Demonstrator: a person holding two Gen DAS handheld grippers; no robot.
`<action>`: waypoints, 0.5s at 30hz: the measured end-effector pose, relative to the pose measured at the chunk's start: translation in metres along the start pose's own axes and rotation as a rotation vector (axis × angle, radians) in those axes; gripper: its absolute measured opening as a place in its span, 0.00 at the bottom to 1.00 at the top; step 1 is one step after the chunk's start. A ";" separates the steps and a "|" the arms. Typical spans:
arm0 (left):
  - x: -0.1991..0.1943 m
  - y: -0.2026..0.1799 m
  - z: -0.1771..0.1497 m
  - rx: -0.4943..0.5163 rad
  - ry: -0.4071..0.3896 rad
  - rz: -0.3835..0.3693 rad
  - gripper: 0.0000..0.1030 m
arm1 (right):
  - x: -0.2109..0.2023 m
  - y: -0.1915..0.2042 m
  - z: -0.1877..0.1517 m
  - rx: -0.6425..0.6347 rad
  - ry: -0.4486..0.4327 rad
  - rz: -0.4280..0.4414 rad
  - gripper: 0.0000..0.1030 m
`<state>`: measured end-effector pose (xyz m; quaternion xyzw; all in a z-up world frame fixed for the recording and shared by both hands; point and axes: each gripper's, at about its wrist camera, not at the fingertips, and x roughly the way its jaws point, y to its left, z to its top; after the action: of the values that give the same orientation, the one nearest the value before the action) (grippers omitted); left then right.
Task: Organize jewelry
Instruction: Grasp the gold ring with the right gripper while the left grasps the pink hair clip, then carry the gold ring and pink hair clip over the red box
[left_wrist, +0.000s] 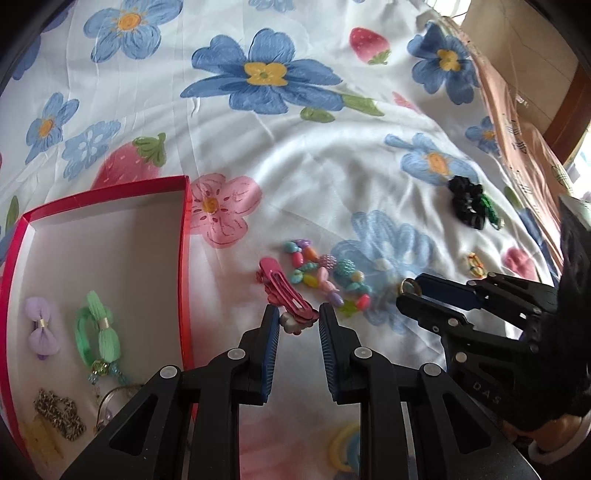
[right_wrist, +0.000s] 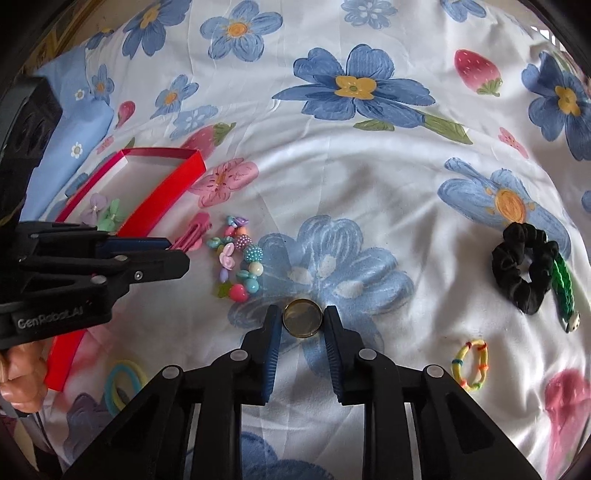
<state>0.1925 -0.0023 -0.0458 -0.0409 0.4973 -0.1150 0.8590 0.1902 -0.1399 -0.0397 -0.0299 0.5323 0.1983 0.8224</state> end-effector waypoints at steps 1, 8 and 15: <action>-0.005 0.000 -0.002 0.000 -0.005 -0.005 0.20 | -0.003 -0.001 -0.001 0.014 -0.004 0.011 0.22; -0.042 -0.004 -0.019 0.019 -0.043 -0.023 0.20 | -0.025 0.000 -0.009 0.074 -0.035 0.057 0.22; -0.076 -0.002 -0.038 0.011 -0.082 -0.042 0.20 | -0.049 0.006 -0.017 0.106 -0.063 0.086 0.22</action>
<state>0.1225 0.0160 -0.0003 -0.0510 0.4599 -0.1339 0.8763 0.1560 -0.1532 -0.0028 0.0429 0.5168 0.2057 0.8299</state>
